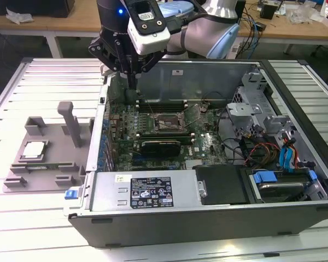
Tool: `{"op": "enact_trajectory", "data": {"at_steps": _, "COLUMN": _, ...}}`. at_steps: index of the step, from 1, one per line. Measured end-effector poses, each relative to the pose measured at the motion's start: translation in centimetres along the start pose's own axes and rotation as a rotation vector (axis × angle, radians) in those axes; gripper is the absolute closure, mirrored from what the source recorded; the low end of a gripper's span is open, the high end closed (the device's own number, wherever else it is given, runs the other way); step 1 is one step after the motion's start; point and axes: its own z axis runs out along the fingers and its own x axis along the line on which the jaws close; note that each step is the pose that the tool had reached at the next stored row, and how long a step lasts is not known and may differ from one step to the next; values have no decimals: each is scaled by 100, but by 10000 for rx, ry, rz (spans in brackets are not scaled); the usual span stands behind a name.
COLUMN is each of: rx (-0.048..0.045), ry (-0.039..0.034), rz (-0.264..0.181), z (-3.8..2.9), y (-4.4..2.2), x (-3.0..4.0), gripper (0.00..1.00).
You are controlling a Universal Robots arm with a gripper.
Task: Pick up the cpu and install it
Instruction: 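Reach for the cpu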
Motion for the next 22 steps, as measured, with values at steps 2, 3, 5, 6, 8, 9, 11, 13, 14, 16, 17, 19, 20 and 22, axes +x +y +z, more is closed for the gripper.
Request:
{"op": "enact_trajectory", "data": {"at_steps": 2, "rx": 0, "ry": 0, "rz": 0, "z": -1, "y": -2, "x": 27, "gripper": 89}}
{"op": "enact_trajectory", "data": {"at_steps": 3, "rx": 0, "ry": 0, "rz": 0, "z": -1, "y": -3, "x": 40, "gripper": 89}}
{"op": "enact_trajectory", "data": {"at_steps": 5, "rx": 0, "ry": 0, "rz": 0, "z": -1, "y": -4, "x": 55, "gripper": 89}}
{"op": "enact_trajectory", "data": {"at_steps": 6, "rx": 0, "ry": 0, "rz": 0, "z": -2, "y": -5, "x": 65, "gripper": 89}}
{"op": "enact_trajectory", "data": {"at_steps": 8, "rx": 1, "ry": 1, "rz": 0, "z": -3, "y": -7, "x": 89, "gripper": 89}}
{"op": "enact_trajectory", "data": {"at_steps": 9, "rx": 1, "ry": 0, "rz": 0, "z": -3, "y": -7, "x": 99, "gripper": 89}}
{"op": "enact_trajectory", "data": {"at_steps": 11, "rx": 0, "ry": 0, "rz": 1, "z": -4, "y": -11, "x": 149, "gripper": 89}}
{"op": "enact_trajectory", "data": {"at_steps": 13, "rx": 0, "ry": 0, "rz": 0, "z": -5, "y": -14, "x": 186, "gripper": 89}}
{"op": "enact_trajectory", "data": {"at_steps": 14, "rx": 1, "ry": 0, "rz": 0, "z": -5, "y": -14, "x": 195, "gripper": 89}}
{"op": "enact_trajectory", "data": {"at_steps": 16, "rx": 1, "ry": 0, "rz": -1, "z": -6, "y": -16, "x": 217, "gripper": 89}}
{"op": "enact_trajectory", "data": {"at_steps": 17, "rx": 0, "ry": 0, "rz": 0, "z": -6, "y": -18, "x": 241, "gripper": 89}}
{"op": "enact_trajectory", "data": {"at_steps": 19, "rx": 0, "ry": 0, "rz": 0, "z": -7, "y": -20, "x": 273, "gripper": 89}}
{"op": "enact_trajectory", "data": {"at_steps": 20, "rx": 0, "ry": 0, "rz": 0, "z": -8, "y": -21, "x": 282, "gripper": 89}}
{"op": "enact_trajectory", "data": {"at_steps": 22, "rx": 0, "ry": 0, "rz": 0, "z": -8, "y": -23, "x": 303, "gripper": 89}}
